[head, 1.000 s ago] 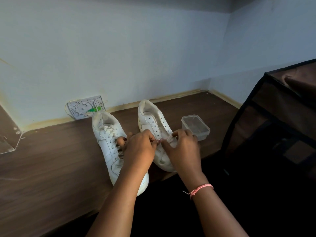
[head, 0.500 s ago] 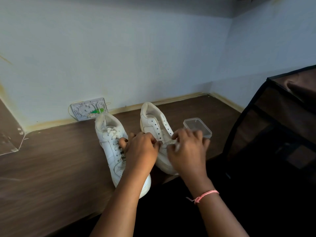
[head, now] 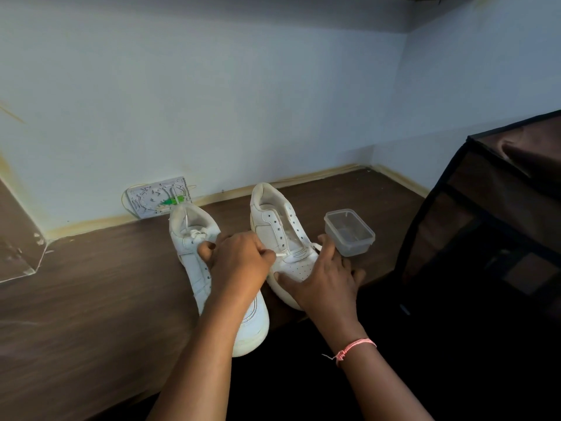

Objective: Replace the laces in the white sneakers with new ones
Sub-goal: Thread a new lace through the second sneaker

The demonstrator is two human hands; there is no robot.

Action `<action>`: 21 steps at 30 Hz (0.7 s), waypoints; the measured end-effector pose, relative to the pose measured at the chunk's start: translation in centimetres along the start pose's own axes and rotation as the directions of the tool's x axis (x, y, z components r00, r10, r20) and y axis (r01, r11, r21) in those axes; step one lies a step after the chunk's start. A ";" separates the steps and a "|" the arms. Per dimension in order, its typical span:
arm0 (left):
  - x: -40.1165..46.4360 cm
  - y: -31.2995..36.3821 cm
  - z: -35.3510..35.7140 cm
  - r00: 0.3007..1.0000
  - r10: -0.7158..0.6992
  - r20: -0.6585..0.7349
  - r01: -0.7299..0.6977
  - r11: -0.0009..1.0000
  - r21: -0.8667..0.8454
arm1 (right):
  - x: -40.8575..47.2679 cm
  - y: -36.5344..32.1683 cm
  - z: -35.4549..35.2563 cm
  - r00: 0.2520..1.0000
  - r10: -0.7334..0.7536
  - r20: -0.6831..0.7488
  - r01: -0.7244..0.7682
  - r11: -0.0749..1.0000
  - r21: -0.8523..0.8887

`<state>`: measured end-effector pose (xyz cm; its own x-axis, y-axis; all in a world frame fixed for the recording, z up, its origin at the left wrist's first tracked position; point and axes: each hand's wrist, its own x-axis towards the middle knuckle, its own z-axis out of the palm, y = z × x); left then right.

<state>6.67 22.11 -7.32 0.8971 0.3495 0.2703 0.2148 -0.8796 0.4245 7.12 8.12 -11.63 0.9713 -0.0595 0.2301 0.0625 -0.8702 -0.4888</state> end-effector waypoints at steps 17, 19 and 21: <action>1.2 -6.0 -4.6 0.990 0.027 0.142 -0.033 0.999 0.042 | 0.4 -1.4 0.5 0.873 -0.485 -0.053 0.480 0.873 -0.083; 1.4 -6.6 -5.0 0.979 0.037 0.199 -0.032 0.999 -0.030 | 0.1 -2.0 1.3 0.848 -0.530 -0.005 0.530 0.848 -0.009; 1.4 -7.1 -5.4 0.979 0.041 0.199 -0.020 0.994 -0.104 | 0.4 -2.2 1.3 0.842 -0.540 -0.014 0.540 0.840 0.047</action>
<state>4.35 30.54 -5.30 0.9639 0.2421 0.1104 0.1550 -0.8481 0.5067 7.63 10.63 -11.61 0.7804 0.4129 0.4695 0.5878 -0.7405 -0.3258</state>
